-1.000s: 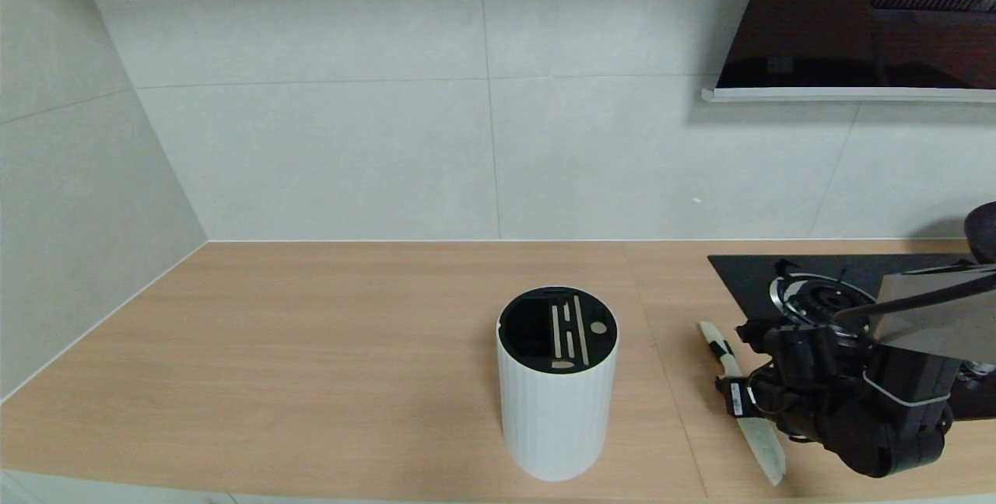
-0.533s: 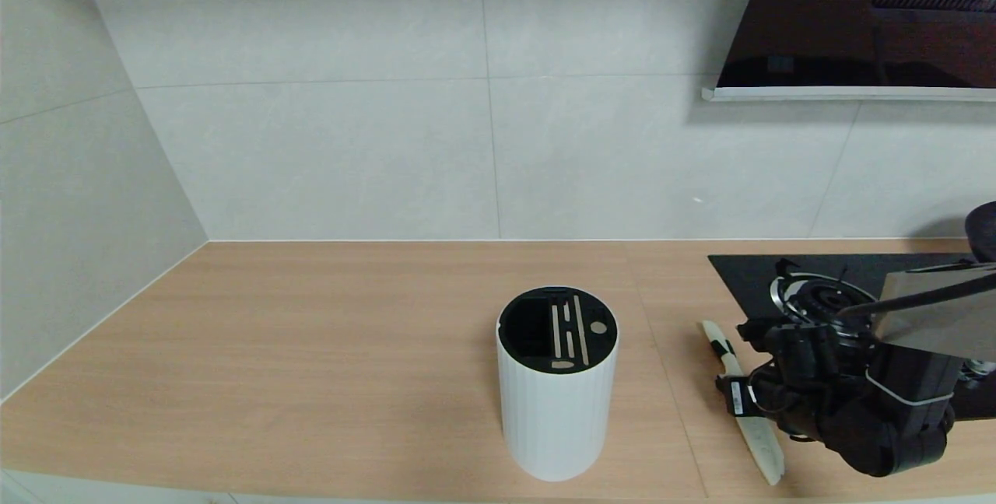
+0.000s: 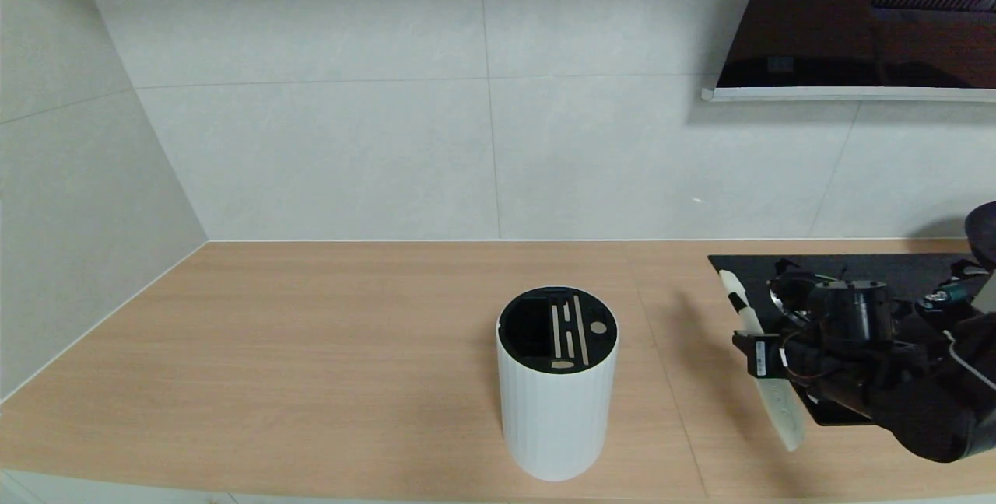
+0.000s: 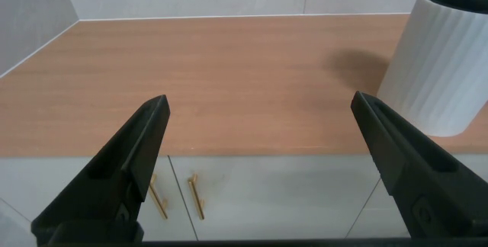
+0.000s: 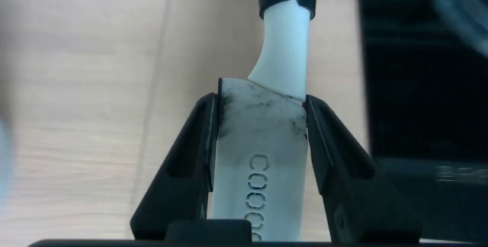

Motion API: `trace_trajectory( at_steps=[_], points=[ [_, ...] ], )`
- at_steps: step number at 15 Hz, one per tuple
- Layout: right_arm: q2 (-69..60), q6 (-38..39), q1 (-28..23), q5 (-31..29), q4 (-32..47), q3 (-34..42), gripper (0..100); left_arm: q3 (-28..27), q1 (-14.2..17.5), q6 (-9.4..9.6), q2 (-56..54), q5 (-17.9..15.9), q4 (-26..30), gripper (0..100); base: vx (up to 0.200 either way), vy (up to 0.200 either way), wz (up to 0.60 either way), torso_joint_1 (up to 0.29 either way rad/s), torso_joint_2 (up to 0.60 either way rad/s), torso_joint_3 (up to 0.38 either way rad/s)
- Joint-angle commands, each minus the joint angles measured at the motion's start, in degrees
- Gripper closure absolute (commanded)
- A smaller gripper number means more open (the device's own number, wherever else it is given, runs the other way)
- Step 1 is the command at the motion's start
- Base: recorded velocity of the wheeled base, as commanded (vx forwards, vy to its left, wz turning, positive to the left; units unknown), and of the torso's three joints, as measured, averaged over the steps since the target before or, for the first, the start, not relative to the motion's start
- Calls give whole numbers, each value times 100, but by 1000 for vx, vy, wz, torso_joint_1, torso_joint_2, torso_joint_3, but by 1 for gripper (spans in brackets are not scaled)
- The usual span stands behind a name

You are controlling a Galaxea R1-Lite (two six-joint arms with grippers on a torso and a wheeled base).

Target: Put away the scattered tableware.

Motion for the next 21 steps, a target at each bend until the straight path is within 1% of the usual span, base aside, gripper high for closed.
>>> trace_trajectory(
  at_steps=[1,3,4,5,6,7,8,9,10,11,12,13,14,15,16,17,18,19,20,21],
  points=[
    [-1018,-3,148,8,70,83,100,1,4,39,0,1,8,0,0,0,0,0,0,0],
    [-1492,-38,244,16,298,31,100,1,4,135,0,-8,8,0,0,0,0,0,0,0],
    [-1739,-56,367,25,527,-163,100,-25,4,337,0,-34,-27,0,0,0,0,0,0,0],
    [-1923,-56,429,25,817,-435,100,-210,4,390,0,-254,-45,0,0,0,0,0,0,0],
    [-2108,-56,526,25,1221,-831,100,-667,-14,381,114,-817,69,0,0,0,0,0,0,0],
    [-2319,-56,754,8,1740,-1261,100,-1309,-22,267,598,-1379,254,0,0,0,0,0,0,0],
    [-2486,-47,860,8,2126,-1551,100,-1915,-22,135,1151,-1748,342,0,0,0,0,0,0,0],
    [-2617,-38,1053,8,2355,-1780,100,-2539,-49,47,1898,-2065,315,0,0,0,0,0,0,0],
    [-2644,-30,1176,8,2417,-1877,100,-2882,-40,39,2347,-2223,315,0,0,0,0,0,0,0],
    [-2661,-21,1334,-10,2425,-2000,100,-3392,-49,30,3050,-2425,298,0,0,0,0,0,0,0],
    [-2697,-30,1721,-36,2460,-2140,100,-4147,-110,21,4210,-2785,254,0,0,0,0,0,0,0],
    [-2697,-21,2011,-124,2460,-2149,100,-4543,-392,-207,5098,-2856,131,0,0,0,0,0,0,0],
    [-2688,-21,2152,-177,2460,-2131,100,-4640,-664,-427,5484,-2856,-1,0,0,0,0,0,0,0],
    [-2697,14,2503,-362,2452,-2026,100,-4666,-1437,-972,6135,-2759,-546,0,0,0,0,0,0,0],
    [-2705,41,2758,-546,2417,-1912,100,-4640,-2062,-1341,6609,-2451,-1056,0,0,0,0,0,0,0],
    [-2732,41,2960,-704,2399,-1824,100,-4631,-2404,-1552,6961,-2109,-1442,0,0,0,0,0,0,0],
    [-2758,49,3136,-819,2399,-1797,100,-4605,-2668,-1746,7321,-1757,-1899,0,0,0,0,0,0,0],
    [-2767,58,3321,-880,2399,-1745,100,-4429,-2835,-1983,7541,-1599,-2383,0,0,0,0,0,0,0],
    [-2758,58,3452,-889,2399,-1683,100,-4253,-2923,-2273,7646,-1599,-2840,0,0,0,0,0,0,0],
    [-2732,85,3514,-889,2399,-1639,100,-4174,-3011,-2607,7778,-1616,-3200,0,0,0,0,0,0,0]
  ],
)
